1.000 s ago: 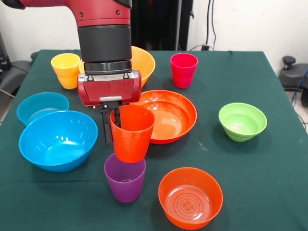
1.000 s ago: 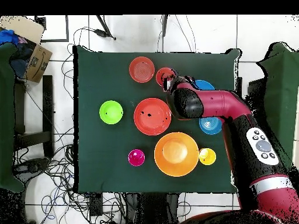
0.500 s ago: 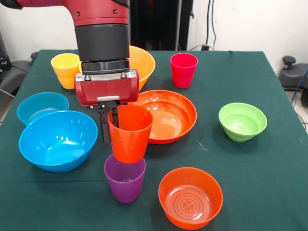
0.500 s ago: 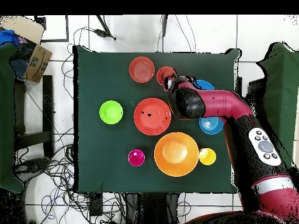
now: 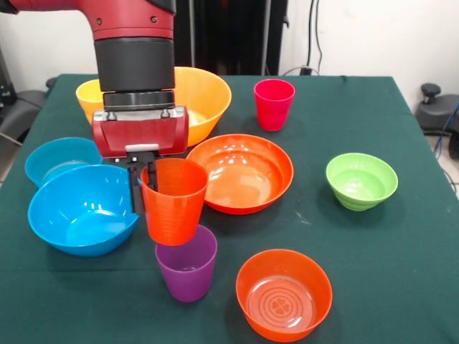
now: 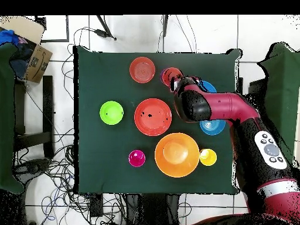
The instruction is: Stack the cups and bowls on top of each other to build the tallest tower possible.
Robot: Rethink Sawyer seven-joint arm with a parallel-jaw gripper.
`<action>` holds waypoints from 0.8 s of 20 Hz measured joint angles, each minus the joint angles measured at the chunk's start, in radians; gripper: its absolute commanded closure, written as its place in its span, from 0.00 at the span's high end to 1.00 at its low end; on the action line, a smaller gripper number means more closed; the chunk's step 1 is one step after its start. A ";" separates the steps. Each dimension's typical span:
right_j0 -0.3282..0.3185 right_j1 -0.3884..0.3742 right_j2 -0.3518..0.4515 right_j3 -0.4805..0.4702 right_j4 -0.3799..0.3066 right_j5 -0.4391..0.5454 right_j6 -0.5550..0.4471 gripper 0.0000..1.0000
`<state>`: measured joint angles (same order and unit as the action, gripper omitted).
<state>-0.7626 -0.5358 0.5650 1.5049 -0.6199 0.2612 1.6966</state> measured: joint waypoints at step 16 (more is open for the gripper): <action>-0.011 0.102 0.004 -0.003 -0.025 -0.064 0.000 0.00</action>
<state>-0.7739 -0.4338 0.5688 1.5022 -0.6448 0.1972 1.6966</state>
